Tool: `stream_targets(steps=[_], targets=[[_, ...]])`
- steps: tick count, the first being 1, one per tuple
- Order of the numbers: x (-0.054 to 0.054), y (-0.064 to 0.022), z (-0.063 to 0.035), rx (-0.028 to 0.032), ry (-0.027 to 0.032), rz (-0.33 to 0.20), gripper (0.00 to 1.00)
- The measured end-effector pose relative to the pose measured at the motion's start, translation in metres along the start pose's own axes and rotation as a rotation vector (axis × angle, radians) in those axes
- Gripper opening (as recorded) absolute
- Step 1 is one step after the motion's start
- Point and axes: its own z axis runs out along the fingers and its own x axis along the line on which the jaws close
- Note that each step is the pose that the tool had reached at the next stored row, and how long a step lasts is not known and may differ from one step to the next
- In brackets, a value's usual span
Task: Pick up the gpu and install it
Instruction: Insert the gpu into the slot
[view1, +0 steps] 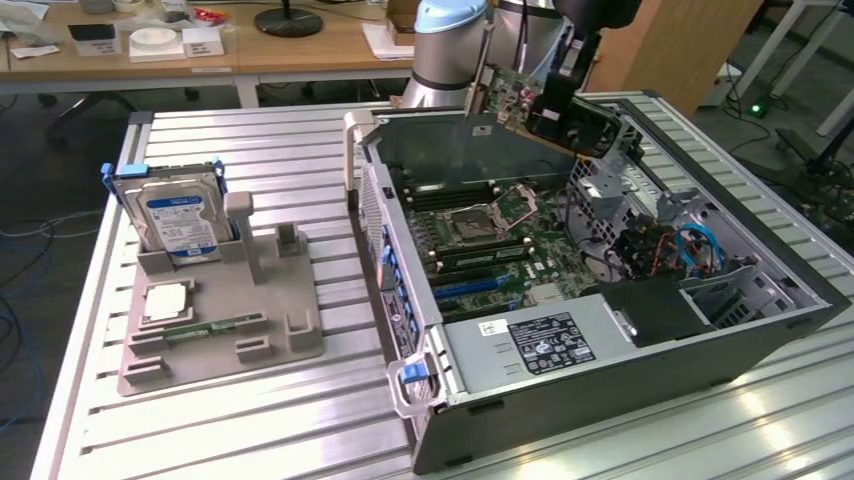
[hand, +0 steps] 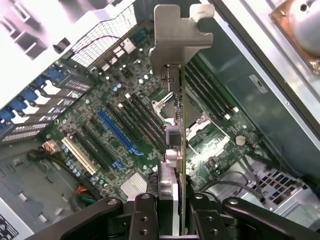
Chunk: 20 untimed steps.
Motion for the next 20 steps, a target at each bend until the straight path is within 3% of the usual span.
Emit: stream_targets(steps=[20], targets=[[0.0004, -0.0003, 0.0004, -0.0022, 0.0049, -0.252, 0.28]])
